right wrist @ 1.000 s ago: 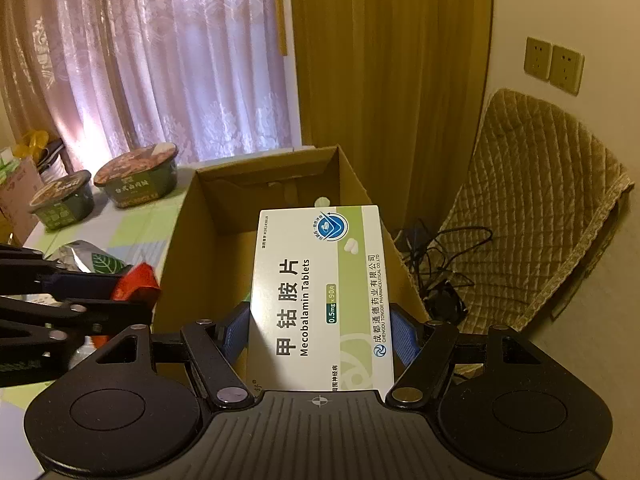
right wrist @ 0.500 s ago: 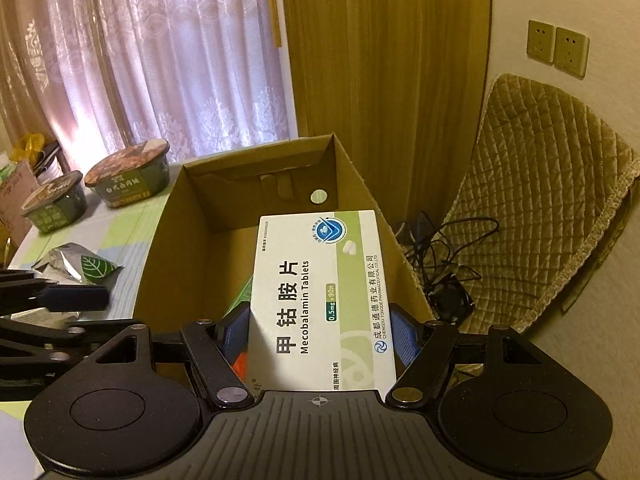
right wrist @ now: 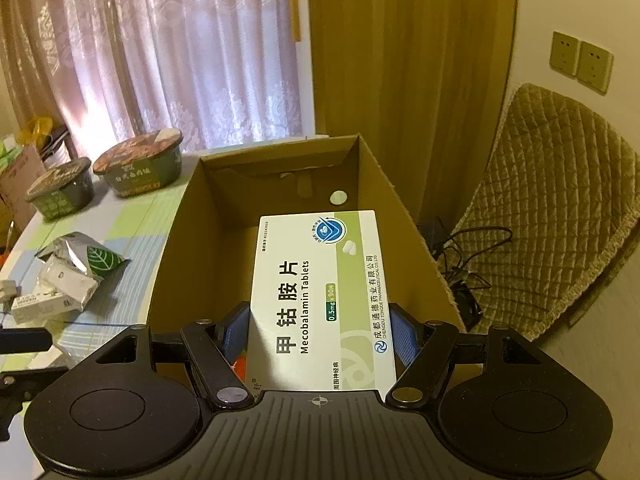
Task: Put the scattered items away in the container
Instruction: 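Carry both items into the cardboard box and open both tools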
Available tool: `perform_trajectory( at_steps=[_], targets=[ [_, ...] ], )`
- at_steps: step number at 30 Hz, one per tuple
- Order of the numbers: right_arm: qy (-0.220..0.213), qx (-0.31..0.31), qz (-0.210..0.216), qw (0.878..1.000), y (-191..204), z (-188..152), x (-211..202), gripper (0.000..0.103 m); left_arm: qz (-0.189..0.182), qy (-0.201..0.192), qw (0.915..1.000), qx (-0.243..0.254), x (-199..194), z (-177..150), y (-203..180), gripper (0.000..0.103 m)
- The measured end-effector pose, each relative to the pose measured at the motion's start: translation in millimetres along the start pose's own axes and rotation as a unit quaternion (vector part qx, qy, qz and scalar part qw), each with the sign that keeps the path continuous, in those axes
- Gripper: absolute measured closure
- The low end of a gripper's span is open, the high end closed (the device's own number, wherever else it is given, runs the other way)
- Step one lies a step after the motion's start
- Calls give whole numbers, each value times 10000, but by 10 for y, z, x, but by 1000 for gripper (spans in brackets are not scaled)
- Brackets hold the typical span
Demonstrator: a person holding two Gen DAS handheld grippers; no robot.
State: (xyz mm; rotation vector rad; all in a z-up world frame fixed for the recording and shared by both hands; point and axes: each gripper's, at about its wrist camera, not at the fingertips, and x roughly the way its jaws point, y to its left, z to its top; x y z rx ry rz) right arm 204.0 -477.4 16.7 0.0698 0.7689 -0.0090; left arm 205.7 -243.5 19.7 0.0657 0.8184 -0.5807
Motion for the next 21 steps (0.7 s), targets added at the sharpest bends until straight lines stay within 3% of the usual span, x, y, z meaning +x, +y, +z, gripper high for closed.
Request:
perform_trajectory(
  at_steps=[11, 12, 13, 21],
  targets=[
    [167, -157, 157, 9996, 112, -9, 226, 29, 48, 40, 9999, -149, -52, -101, 160, 54],
    [149, -191, 175, 9996, 121, -16, 237, 25, 66, 38, 9998, -170, -58, -110, 176, 54],
    [123, -209, 134, 9996, 129, -20, 235, 2, 76, 40, 9998, -186, -61, -117, 191, 54],
    [-141, 17, 164, 9998, 129, -103, 2, 0, 223, 55, 9993, -289, -160, -238, 316, 54]
  ],
)
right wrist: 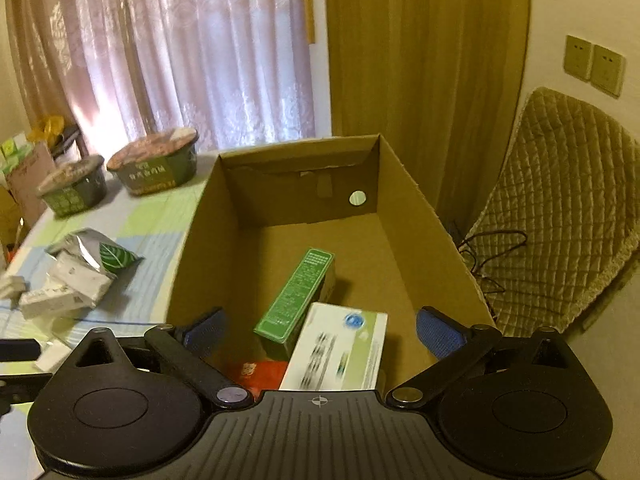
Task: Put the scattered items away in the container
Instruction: 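Carry both items into the cardboard box and open both tools, then move both tools back over the remaining items on the table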
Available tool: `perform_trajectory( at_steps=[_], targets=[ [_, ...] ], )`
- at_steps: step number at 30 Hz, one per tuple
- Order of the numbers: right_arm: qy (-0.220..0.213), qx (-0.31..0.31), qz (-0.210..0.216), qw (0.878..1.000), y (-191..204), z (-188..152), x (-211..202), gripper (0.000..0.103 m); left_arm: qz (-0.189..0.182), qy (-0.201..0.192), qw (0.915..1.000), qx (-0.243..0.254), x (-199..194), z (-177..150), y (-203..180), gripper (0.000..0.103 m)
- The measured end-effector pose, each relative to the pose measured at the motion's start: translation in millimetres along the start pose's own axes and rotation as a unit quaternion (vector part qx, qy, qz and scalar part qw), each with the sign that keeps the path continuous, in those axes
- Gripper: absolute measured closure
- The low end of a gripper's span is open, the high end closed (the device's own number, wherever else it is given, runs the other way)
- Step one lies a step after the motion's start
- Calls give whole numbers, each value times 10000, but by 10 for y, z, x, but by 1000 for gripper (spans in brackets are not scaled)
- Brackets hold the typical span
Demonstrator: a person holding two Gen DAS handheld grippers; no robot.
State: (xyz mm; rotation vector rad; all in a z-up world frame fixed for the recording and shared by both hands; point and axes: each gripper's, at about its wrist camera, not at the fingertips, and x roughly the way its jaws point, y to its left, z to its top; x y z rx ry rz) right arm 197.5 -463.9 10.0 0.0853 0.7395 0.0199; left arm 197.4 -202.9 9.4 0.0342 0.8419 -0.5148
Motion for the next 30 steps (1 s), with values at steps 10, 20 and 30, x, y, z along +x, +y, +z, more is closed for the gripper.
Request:
perform_trajectory(
  at_steps=[10, 20, 30],
  targets=[
    [-313, 436, 276, 9982, 344, -252, -657, 0, 229, 10, 9997, -107, -362, -283, 162, 49],
    [-265, 468, 594, 9968, 807, -518, -1147, 0, 643, -42, 9977, -216, -931, -589, 418, 41],
    [82, -16, 997, 9950, 1367, -746, -1225, 0, 1071, -63, 9934, -412, -1378, -905, 833, 38]
  ],
)
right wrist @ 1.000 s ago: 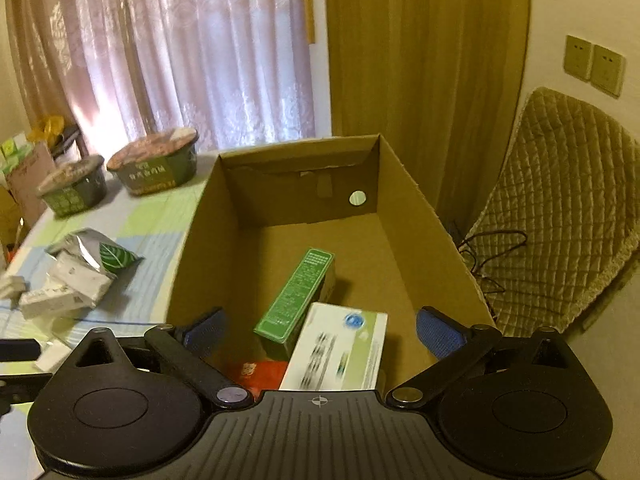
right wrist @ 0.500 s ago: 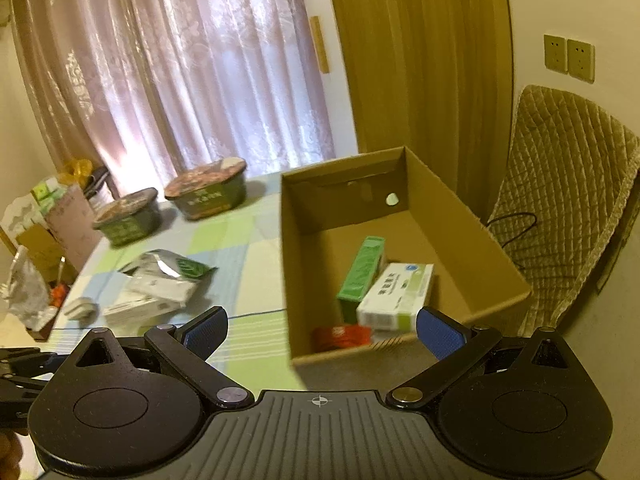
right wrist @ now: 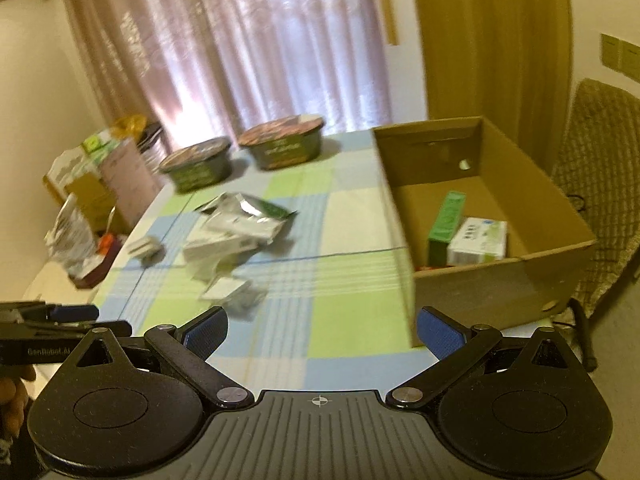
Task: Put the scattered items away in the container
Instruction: 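Move both tools back over the remaining items on the table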
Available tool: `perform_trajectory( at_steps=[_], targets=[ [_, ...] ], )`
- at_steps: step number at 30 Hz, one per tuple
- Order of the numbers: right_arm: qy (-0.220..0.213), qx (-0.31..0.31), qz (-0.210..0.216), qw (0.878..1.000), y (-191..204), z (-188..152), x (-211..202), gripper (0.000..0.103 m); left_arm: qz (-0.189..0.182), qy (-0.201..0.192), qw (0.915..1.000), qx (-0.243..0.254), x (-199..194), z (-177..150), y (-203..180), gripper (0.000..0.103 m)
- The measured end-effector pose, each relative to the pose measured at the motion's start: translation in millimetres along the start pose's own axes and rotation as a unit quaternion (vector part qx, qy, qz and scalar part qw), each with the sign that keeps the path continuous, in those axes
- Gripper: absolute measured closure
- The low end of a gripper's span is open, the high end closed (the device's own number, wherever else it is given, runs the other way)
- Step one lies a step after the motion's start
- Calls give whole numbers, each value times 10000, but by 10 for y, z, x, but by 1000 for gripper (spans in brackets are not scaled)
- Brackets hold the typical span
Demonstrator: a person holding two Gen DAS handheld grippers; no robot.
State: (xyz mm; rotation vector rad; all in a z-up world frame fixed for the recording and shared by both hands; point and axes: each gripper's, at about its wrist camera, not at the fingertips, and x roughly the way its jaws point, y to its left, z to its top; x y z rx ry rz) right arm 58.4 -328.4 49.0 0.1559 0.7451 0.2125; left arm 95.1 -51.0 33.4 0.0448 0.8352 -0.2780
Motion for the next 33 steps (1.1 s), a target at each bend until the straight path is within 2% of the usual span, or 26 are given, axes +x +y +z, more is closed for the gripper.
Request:
perform_trajectory(
  at_steps=[10, 21, 30, 33],
  targets=[
    [344, -553, 280, 9975, 418, -56, 241, 0, 235, 79, 9997, -64, -9, -75, 420, 36],
    [743, -995, 449, 9912, 682, -78, 881, 0, 191, 277, 9993, -164, 494, 9, 676, 33],
    [1207, -1893, 953, 9698, 841, 131, 1750, 0, 38, 391, 9992, 78, 1069, 211, 892, 32],
    [1350, -2062, 964, 9644, 841, 235, 2027, 0, 20, 385, 9991, 165, 1266, 293, 942, 31]
  ],
)
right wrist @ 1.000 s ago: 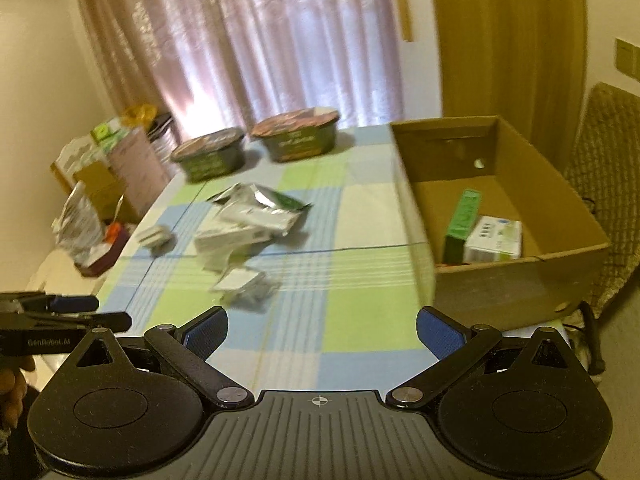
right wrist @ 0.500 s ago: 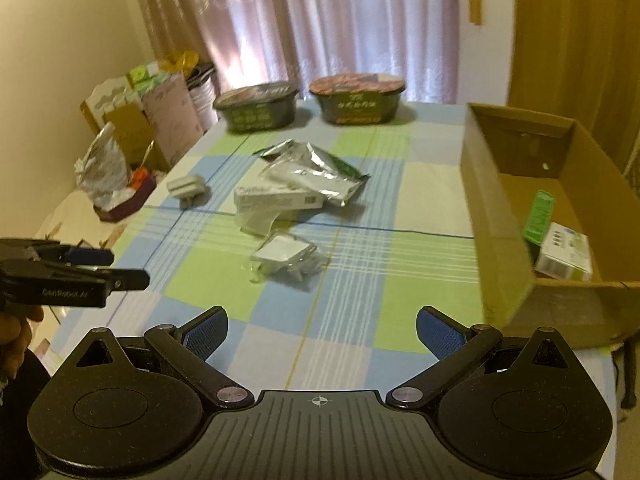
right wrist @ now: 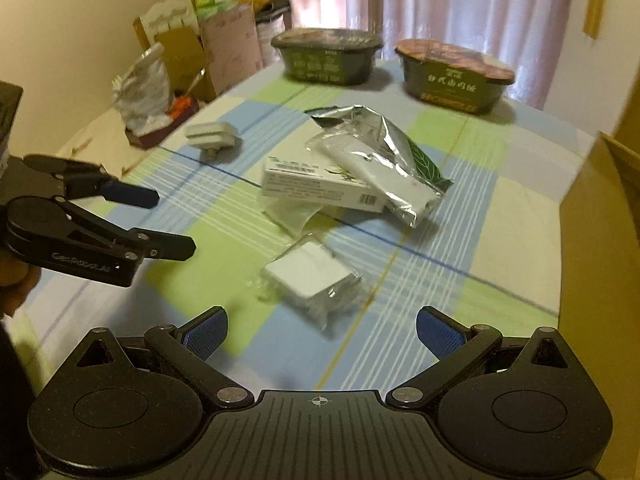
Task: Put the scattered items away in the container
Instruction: 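Move both tools back over the remaining items on the table, then grasp the clear cup with the left tool while the right tool grasps the padded packet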
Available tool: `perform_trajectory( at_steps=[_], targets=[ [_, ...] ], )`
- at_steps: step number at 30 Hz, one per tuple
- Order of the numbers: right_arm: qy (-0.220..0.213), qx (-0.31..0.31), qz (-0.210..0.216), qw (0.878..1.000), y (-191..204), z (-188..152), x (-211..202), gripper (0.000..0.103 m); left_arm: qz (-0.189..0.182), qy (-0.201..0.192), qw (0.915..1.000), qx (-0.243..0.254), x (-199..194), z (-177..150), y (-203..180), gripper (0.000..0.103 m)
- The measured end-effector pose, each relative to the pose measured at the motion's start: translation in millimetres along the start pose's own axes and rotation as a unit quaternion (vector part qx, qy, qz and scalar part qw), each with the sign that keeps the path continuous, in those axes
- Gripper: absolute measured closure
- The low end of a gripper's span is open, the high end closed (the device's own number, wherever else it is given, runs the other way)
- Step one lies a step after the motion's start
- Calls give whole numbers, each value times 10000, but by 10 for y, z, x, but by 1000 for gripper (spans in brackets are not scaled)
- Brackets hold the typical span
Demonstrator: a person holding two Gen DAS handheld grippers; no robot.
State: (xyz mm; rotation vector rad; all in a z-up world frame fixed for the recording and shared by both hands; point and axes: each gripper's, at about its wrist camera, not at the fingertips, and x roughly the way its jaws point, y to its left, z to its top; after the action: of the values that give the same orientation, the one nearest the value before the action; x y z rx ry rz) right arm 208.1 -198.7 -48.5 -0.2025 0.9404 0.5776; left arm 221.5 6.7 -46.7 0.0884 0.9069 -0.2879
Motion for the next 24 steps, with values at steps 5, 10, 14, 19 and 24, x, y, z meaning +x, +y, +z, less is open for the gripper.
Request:
perform_trajectory(
  at_steps=[5, 10, 14, 19, 24],
  targets=[
    [186, 904, -156, 9956, -179, 101, 318, 0, -53, -74, 9998, -169, 272, 118, 112, 30],
    [161, 1611, -47, 9868, -117, 33, 568, 0, -272, -27, 9986, -447, 460, 161, 232, 30],
    [-100, 1893, -181, 9817, -9, 8, 729, 0, -342, 1, 9980, -531, 525, 167, 287, 30],
    [-286, 2188, -311, 9749, 53, 33, 899, 0, -261, -21, 9977, -624, 596, 186, 402, 30],
    [-418, 1872, -749, 9786, 106, 41, 958, 15, -245, -17, 9977, -629, 642, 199, 468, 30]
  ],
)
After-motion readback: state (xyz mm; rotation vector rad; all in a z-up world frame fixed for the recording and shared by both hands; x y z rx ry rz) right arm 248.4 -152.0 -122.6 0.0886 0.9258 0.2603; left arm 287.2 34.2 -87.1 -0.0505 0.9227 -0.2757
